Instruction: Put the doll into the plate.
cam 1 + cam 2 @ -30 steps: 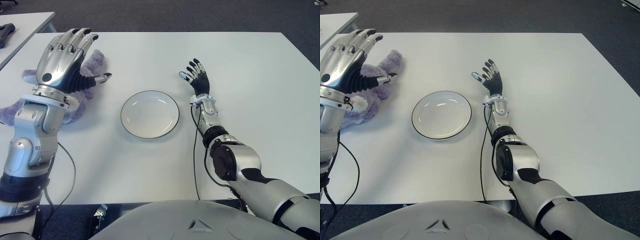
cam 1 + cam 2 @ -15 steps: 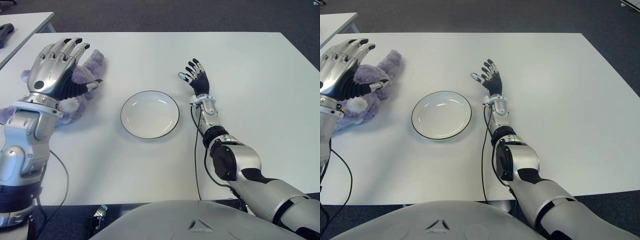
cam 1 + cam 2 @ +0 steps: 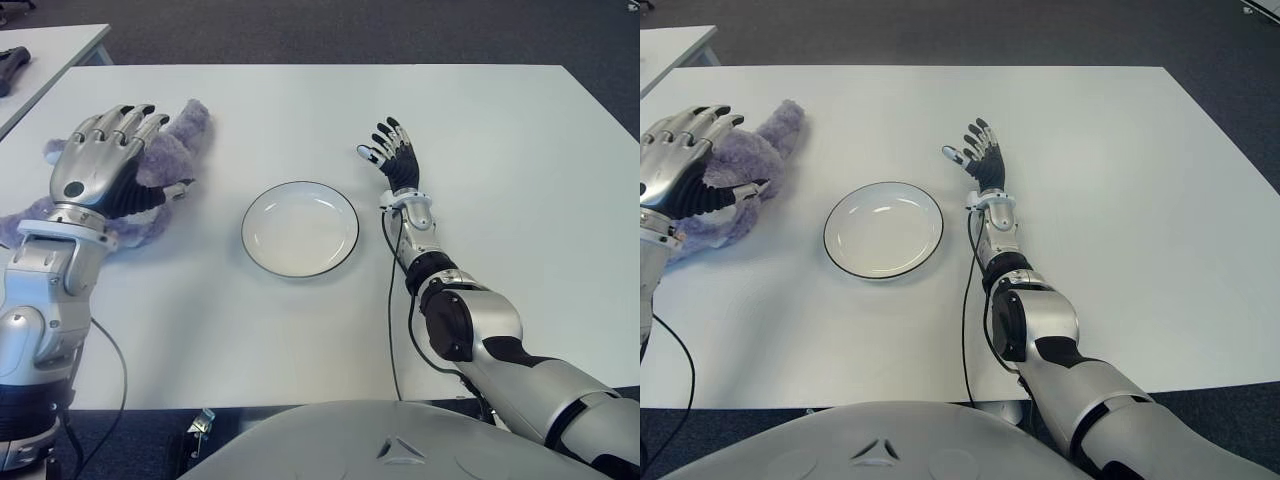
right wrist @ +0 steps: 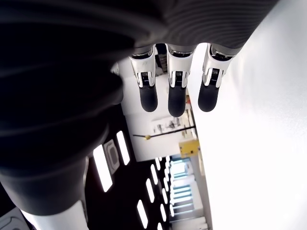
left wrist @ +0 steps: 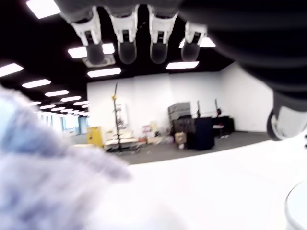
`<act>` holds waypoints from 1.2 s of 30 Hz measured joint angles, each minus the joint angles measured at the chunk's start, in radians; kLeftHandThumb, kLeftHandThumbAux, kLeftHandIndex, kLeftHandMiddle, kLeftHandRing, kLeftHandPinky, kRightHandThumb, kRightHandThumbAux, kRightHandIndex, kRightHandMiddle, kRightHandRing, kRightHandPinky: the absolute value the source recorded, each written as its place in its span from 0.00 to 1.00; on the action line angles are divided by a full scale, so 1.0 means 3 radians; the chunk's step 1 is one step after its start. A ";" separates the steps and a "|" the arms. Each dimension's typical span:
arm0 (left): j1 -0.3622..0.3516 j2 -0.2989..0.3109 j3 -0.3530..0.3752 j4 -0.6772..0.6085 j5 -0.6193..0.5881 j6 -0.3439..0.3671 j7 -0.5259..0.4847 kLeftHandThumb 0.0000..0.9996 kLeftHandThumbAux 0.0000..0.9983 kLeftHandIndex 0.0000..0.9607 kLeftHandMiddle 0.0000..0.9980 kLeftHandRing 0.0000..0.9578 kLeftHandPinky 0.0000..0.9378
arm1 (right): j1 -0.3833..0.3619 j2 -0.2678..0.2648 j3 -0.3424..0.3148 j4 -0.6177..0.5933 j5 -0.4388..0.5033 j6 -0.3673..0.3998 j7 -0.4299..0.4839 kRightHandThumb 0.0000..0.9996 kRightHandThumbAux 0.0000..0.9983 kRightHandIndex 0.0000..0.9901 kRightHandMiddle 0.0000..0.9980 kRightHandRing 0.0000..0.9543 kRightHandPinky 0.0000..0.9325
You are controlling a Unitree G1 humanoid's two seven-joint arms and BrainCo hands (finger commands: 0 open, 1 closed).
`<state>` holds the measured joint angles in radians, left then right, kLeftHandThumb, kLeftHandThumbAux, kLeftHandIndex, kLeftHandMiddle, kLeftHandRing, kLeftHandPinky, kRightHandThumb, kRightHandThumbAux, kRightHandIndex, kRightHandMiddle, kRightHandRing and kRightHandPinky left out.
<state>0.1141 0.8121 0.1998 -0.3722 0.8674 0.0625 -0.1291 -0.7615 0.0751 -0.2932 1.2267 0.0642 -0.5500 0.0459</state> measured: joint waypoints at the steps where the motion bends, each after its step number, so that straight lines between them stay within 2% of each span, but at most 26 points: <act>1: 0.0000 0.0000 0.0000 0.0023 0.0005 0.0007 0.0002 0.21 0.39 0.00 0.00 0.00 0.00 | 0.0000 0.0000 -0.0001 0.0000 0.0000 0.0000 0.0000 0.00 0.86 0.07 0.12 0.13 0.15; 12: -0.0090 0.0000 -0.0061 0.0381 0.0127 0.0085 0.0081 0.17 0.39 0.00 0.00 0.00 0.00 | 0.0000 0.0000 0.0000 0.0001 -0.0002 0.0000 -0.0017 0.00 0.85 0.08 0.12 0.13 0.15; 29: -0.0182 -0.0071 -0.0318 0.0716 0.0254 0.0149 0.0345 0.24 0.40 0.00 0.00 0.00 0.00 | 0.0000 -0.0001 0.0000 0.0000 -0.0002 -0.0001 -0.0047 0.00 0.85 0.07 0.11 0.12 0.14; 36: -0.0247 -0.0073 -0.0401 0.0871 0.0262 0.0152 0.0462 0.24 0.40 0.00 0.00 0.00 0.00 | 0.0000 -0.0001 0.0004 0.0000 -0.0002 -0.0001 -0.0033 0.00 0.84 0.07 0.11 0.12 0.15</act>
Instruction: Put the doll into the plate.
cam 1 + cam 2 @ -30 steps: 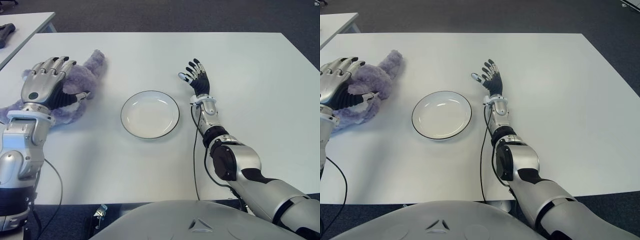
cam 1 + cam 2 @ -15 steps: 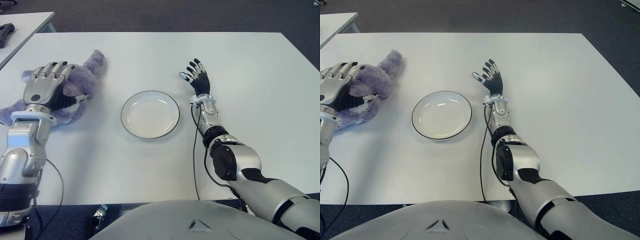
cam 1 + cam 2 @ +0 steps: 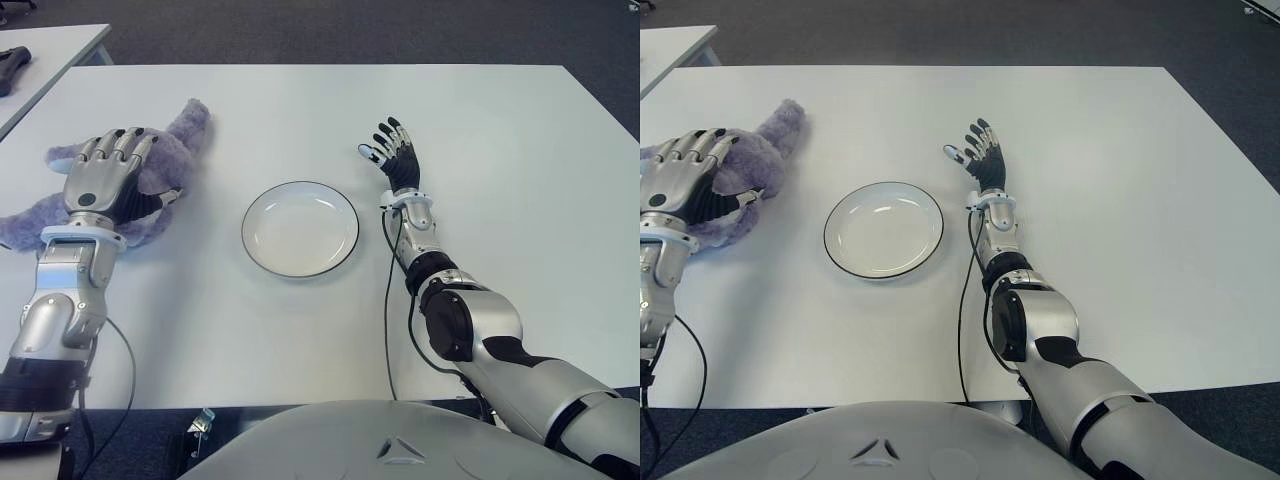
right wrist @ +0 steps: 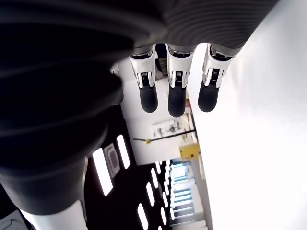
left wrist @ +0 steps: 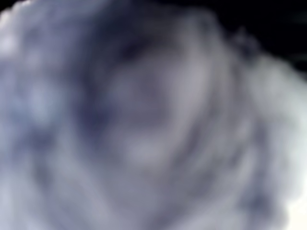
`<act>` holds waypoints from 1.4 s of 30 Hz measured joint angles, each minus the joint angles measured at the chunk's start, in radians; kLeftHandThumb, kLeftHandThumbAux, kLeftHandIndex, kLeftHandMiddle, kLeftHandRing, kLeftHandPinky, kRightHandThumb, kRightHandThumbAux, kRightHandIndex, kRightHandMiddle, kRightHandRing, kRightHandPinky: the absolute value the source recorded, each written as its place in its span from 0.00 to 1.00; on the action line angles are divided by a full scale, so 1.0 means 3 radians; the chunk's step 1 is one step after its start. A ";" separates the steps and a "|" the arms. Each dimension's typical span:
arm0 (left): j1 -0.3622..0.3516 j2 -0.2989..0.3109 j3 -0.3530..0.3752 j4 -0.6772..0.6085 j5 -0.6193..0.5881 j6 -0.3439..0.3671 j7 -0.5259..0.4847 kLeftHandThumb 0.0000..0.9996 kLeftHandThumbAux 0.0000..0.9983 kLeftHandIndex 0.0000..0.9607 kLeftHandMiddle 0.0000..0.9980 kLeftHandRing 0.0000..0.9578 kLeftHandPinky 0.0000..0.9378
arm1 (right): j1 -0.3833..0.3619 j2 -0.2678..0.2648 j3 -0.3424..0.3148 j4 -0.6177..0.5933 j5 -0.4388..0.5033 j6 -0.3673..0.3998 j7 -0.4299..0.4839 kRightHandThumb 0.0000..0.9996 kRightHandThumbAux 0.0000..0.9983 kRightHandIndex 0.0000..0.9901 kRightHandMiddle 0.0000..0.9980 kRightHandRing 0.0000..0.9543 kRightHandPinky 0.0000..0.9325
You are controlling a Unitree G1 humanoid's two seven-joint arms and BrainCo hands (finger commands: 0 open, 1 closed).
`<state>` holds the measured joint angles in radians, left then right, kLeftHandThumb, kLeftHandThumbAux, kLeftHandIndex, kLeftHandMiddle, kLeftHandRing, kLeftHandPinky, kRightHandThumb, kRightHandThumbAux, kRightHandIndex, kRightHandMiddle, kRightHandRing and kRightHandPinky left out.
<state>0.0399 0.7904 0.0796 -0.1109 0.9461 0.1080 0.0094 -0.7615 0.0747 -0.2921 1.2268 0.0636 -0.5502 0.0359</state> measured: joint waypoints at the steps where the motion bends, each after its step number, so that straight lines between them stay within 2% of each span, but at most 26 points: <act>1: -0.0020 0.0000 -0.0019 0.0026 0.0002 0.0002 0.0015 0.24 0.40 0.00 0.00 0.00 0.00 | 0.0000 0.0000 0.0000 0.0000 0.0000 0.0000 0.0003 0.00 0.84 0.07 0.11 0.12 0.15; 17: -0.0335 0.0000 -0.0306 0.0635 0.0024 -0.0008 0.0285 0.17 0.38 0.00 0.00 0.00 0.00 | 0.0000 -0.0001 -0.0001 0.0001 0.0000 0.0000 0.0030 0.01 0.85 0.07 0.11 0.11 0.14; 25: -0.0390 0.0002 -0.0399 0.0774 0.0027 0.0009 0.0289 0.11 0.36 0.00 0.00 0.00 0.00 | 0.0001 -0.0001 -0.0003 0.0002 0.0000 0.0000 0.0032 0.02 0.85 0.07 0.11 0.11 0.14; 31: -0.0449 0.0004 -0.0486 0.0859 0.0058 0.0082 0.0290 0.10 0.35 0.00 0.00 0.00 0.00 | 0.0001 -0.0002 -0.0003 0.0002 0.0000 0.0000 0.0035 0.02 0.86 0.08 0.11 0.11 0.14; 35: -0.0478 0.0009 -0.0553 0.0906 0.0128 0.0152 0.0292 0.13 0.34 0.00 0.00 0.00 0.01 | 0.0001 -0.0001 -0.0004 0.0003 0.0001 0.0000 0.0036 0.03 0.85 0.09 0.11 0.12 0.14; 42: -0.0496 0.0013 -0.0669 0.0926 0.0301 0.0300 0.0302 0.29 0.35 0.02 0.00 0.00 0.07 | 0.0001 -0.0001 -0.0019 0.0004 0.0005 0.0000 0.0040 0.04 0.84 0.09 0.11 0.12 0.14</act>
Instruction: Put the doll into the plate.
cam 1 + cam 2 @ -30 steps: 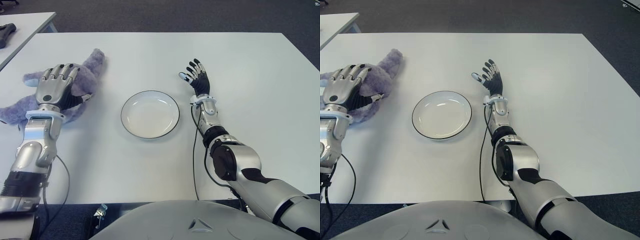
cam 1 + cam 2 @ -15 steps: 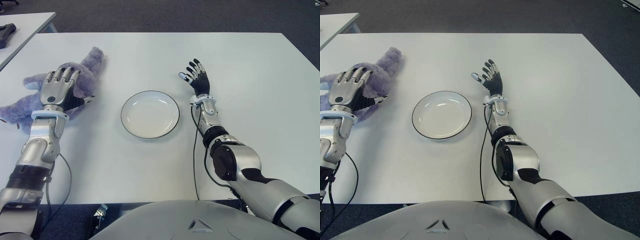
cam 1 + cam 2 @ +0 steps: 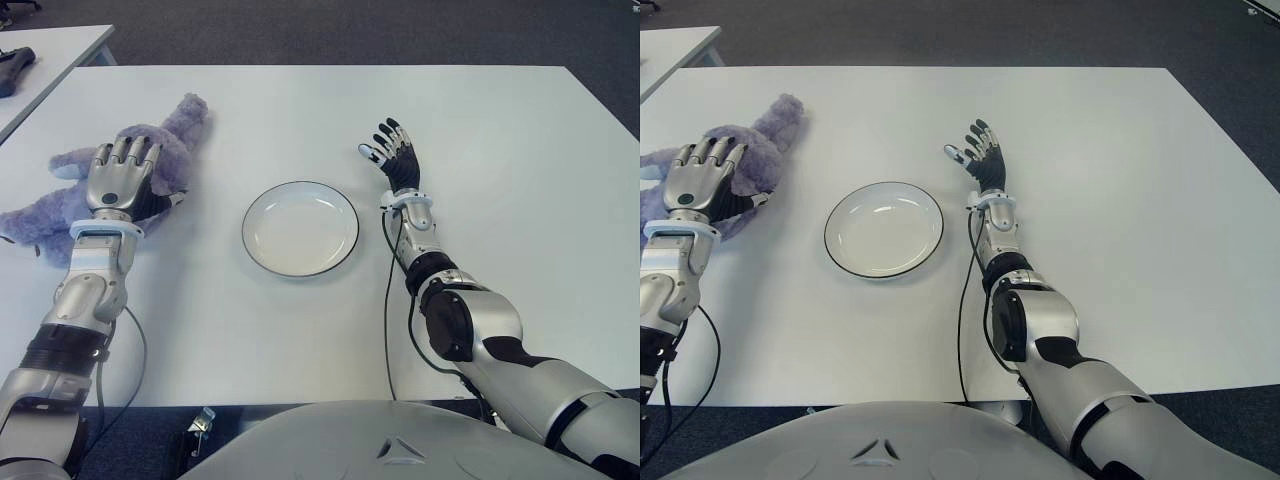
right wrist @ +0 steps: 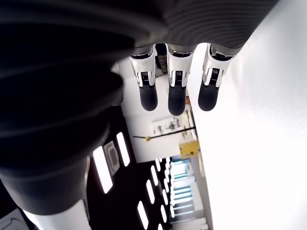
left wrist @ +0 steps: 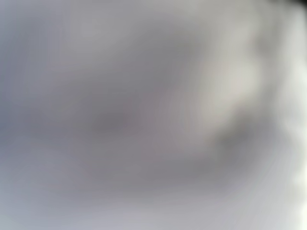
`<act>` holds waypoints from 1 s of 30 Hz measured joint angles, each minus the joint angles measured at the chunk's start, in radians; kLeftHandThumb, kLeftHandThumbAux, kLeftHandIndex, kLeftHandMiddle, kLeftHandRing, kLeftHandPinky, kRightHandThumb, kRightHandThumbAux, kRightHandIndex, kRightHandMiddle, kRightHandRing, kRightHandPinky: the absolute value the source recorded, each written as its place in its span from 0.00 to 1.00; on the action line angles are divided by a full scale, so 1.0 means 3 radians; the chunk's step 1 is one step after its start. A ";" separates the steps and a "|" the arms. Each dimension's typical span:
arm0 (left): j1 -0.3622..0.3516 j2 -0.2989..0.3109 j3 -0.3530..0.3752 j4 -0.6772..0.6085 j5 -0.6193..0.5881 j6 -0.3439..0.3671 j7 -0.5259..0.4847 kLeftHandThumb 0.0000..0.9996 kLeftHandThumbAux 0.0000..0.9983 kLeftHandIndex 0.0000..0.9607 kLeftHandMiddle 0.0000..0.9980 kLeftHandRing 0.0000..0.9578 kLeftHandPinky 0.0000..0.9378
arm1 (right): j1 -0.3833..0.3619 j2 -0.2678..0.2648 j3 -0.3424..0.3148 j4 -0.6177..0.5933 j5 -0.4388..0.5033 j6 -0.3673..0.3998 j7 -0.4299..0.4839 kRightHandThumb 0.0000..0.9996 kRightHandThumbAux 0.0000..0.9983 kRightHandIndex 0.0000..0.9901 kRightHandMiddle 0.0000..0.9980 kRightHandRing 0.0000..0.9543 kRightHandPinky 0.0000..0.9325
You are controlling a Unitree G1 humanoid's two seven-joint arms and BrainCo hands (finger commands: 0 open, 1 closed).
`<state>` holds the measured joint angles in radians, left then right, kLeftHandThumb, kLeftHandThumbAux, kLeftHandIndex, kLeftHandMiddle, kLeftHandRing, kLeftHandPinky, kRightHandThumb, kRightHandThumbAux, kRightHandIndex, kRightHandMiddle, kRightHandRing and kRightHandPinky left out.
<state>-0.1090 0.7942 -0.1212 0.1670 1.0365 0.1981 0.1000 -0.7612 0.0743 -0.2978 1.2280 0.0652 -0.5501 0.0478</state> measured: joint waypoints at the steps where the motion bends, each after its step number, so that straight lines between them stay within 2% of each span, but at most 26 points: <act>1: -0.0002 0.0002 -0.0021 0.0000 0.0025 0.0023 0.0000 0.31 0.35 0.02 0.00 0.00 0.08 | 0.0000 0.0000 -0.0002 0.0000 0.0000 0.0000 0.0000 0.04 0.85 0.09 0.11 0.11 0.14; 3: -0.0006 0.0007 -0.0064 0.0002 0.0087 0.0070 0.0000 0.33 0.35 0.03 0.00 0.00 0.08 | 0.0000 0.0000 -0.0003 0.0001 0.0000 0.0000 0.0000 0.05 0.85 0.09 0.11 0.11 0.14; 4: -0.0008 0.0009 -0.0080 0.0002 0.0111 0.0091 0.0000 0.35 0.35 0.04 0.00 0.00 0.13 | 0.0000 0.0000 -0.0003 0.0001 0.0000 0.0000 0.0000 0.05 0.85 0.09 0.11 0.11 0.14; 5: -0.0011 0.0012 -0.0103 0.0004 0.0138 0.0116 0.0000 0.38 0.35 0.05 0.00 0.01 0.24 | 0.0000 0.0000 -0.0003 0.0001 -0.0001 0.0000 0.0000 0.05 0.86 0.09 0.11 0.12 0.15; 7: -0.0023 0.0021 -0.0151 0.0014 0.0196 0.0167 0.0000 0.38 0.35 0.06 0.00 0.01 0.27 | 0.0000 0.0000 -0.0003 0.0001 -0.0002 0.0001 -0.0001 0.05 0.86 0.09 0.11 0.12 0.15; 8: -0.0030 0.0024 -0.0172 0.0020 0.0222 0.0191 0.0000 0.40 0.35 0.06 0.00 0.04 0.30 | 0.0000 0.0000 -0.0002 0.0001 -0.0003 0.0001 -0.0001 0.05 0.86 0.09 0.11 0.12 0.15; 9: -0.0038 0.0027 -0.0190 0.0029 0.0249 0.0212 0.0000 0.44 0.37 0.08 0.00 0.14 0.35 | 0.0000 0.0000 -0.0002 0.0001 -0.0003 0.0001 -0.0002 0.05 0.87 0.09 0.11 0.12 0.15; 10: -0.0046 0.0028 -0.0205 0.0038 0.0272 0.0232 0.0000 0.44 0.37 0.08 0.00 0.15 0.36 | 0.0000 0.0000 -0.0001 0.0002 -0.0003 0.0001 -0.0003 0.05 0.87 0.09 0.11 0.12 0.15; 11: -0.0053 0.0028 -0.0215 0.0046 0.0284 0.0249 0.0000 0.48 0.39 0.14 0.06 0.26 0.46 | 0.0000 0.0000 0.0000 0.0002 -0.0004 0.0001 -0.0004 0.05 0.87 0.09 0.12 0.12 0.15; 15: -0.0095 0.0028 -0.0261 0.0099 0.0341 0.0313 0.0048 0.52 0.40 0.22 0.12 0.36 0.55 | 0.0000 0.0000 0.0002 0.0002 -0.0004 0.0002 -0.0004 0.06 0.86 0.09 0.11 0.12 0.15; 16: -0.0101 0.0028 -0.0270 0.0108 0.0351 0.0329 0.0066 0.55 0.40 0.26 0.16 0.41 0.60 | 0.0000 0.0000 0.0003 0.0002 -0.0004 0.0002 -0.0004 0.06 0.86 0.09 0.11 0.12 0.15; 20: -0.0112 0.0028 -0.0295 0.0134 0.0381 0.0377 0.0163 0.61 0.40 0.29 0.25 0.47 0.66 | 0.0000 0.0000 0.0006 0.0003 -0.0004 0.0002 -0.0004 0.05 0.86 0.08 0.11 0.12 0.14; 26: -0.0113 0.0028 -0.0304 0.0167 0.0381 0.0431 0.0329 0.66 0.41 0.33 0.36 0.51 0.64 | 0.0000 0.0000 0.0008 0.0003 -0.0003 0.0002 -0.0002 0.06 0.87 0.09 0.12 0.12 0.15; 30: -0.0138 0.0028 -0.0306 0.0255 0.0380 0.0440 0.0437 0.71 0.44 0.36 0.50 0.60 0.71 | 0.0000 0.0000 0.0002 0.0003 0.0001 0.0002 0.0001 0.06 0.87 0.09 0.12 0.12 0.15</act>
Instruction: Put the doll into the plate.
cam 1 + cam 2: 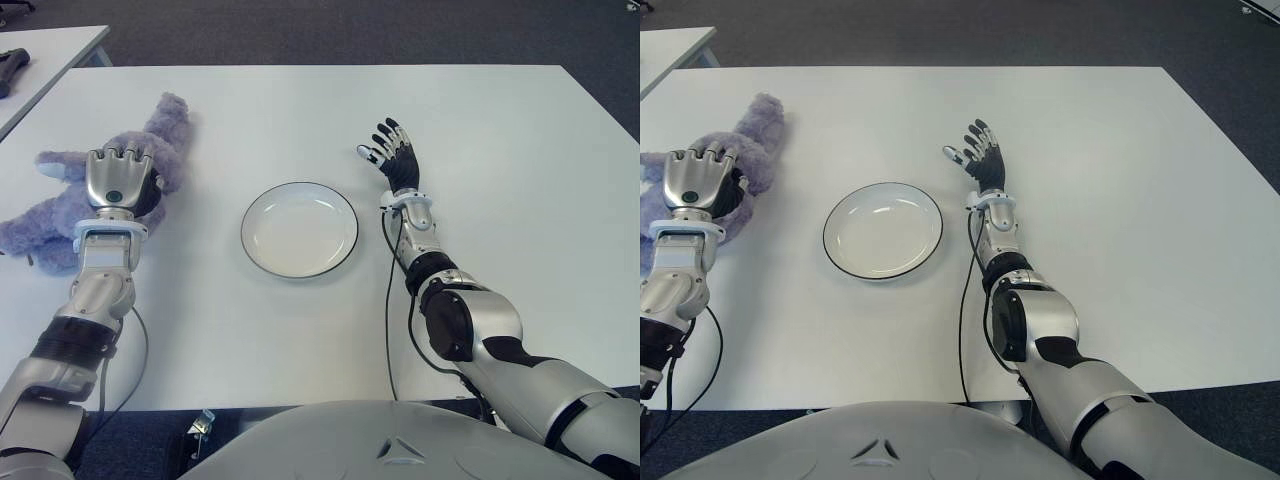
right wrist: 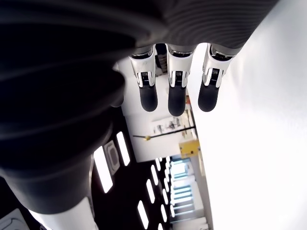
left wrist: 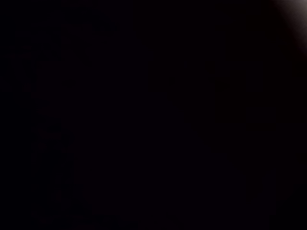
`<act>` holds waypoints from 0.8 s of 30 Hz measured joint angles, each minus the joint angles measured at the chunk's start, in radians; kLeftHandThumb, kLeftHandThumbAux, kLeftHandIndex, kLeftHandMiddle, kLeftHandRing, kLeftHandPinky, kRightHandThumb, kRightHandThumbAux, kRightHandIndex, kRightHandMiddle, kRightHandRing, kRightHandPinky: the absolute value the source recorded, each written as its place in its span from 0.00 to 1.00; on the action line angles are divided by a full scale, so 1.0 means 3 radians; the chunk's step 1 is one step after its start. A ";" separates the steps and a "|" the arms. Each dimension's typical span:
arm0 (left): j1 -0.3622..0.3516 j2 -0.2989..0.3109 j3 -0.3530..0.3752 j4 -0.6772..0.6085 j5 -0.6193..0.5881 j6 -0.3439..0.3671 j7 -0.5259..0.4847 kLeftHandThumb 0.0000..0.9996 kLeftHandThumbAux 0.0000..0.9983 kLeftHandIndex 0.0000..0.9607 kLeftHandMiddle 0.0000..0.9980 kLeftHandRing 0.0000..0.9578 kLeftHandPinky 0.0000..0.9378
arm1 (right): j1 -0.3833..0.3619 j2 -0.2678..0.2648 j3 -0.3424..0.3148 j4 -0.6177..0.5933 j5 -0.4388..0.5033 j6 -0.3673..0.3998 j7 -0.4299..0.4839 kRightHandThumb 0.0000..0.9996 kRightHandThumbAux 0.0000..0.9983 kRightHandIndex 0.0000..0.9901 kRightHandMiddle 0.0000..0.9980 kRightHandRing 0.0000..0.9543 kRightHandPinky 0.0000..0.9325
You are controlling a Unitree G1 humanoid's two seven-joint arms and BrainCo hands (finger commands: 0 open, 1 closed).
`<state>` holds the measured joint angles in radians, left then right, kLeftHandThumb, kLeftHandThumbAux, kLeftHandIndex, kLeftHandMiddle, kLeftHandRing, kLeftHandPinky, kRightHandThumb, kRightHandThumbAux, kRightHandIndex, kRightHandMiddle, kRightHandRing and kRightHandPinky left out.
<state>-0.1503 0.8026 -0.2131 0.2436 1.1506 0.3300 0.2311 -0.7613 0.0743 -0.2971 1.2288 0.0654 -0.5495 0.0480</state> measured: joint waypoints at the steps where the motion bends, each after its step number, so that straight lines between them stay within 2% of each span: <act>1: -0.0015 0.0000 -0.0003 0.0034 0.0000 0.0000 0.0023 0.80 0.61 0.39 0.55 0.64 0.75 | 0.0000 0.0000 -0.0002 0.0000 0.0001 0.0000 0.0001 0.06 0.87 0.10 0.12 0.12 0.14; 3: -0.0078 0.0000 -0.0012 0.0156 -0.0002 -0.0014 0.0090 0.83 0.66 0.40 0.56 0.67 0.78 | 0.0000 0.0000 -0.0007 0.0000 0.0002 0.0000 0.0003 0.06 0.87 0.10 0.12 0.12 0.14; 10: -0.0259 0.0001 -0.0020 0.0541 -0.0017 -0.0050 0.0218 0.85 0.66 0.41 0.58 0.74 0.82 | -0.0001 0.0000 -0.0012 0.0000 0.0002 0.0000 0.0006 0.06 0.87 0.10 0.12 0.12 0.14; 13: -0.0300 0.0000 -0.0006 0.0643 -0.0084 -0.0084 0.0262 0.85 0.66 0.42 0.56 0.79 0.87 | -0.0001 0.0000 -0.0016 0.0000 0.0002 0.0000 0.0007 0.06 0.86 0.10 0.12 0.12 0.15; 19: -0.0347 -0.0015 0.0052 0.0778 -0.0303 -0.0173 0.0395 0.85 0.66 0.42 0.54 0.79 0.79 | -0.0001 0.0000 -0.0018 0.0000 0.0001 0.0001 0.0006 0.06 0.87 0.09 0.12 0.12 0.14; 24: -0.0345 -0.0050 0.0127 0.0811 -0.0472 -0.0254 0.0511 0.85 0.67 0.42 0.53 0.78 0.78 | 0.0000 0.0000 -0.0016 0.0000 -0.0002 0.0001 0.0002 0.06 0.87 0.09 0.12 0.12 0.15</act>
<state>-0.2537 0.7876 -0.1751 0.4868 1.0091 0.2537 0.3843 -0.7615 0.0743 -0.3020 1.2288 0.0647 -0.5493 0.0485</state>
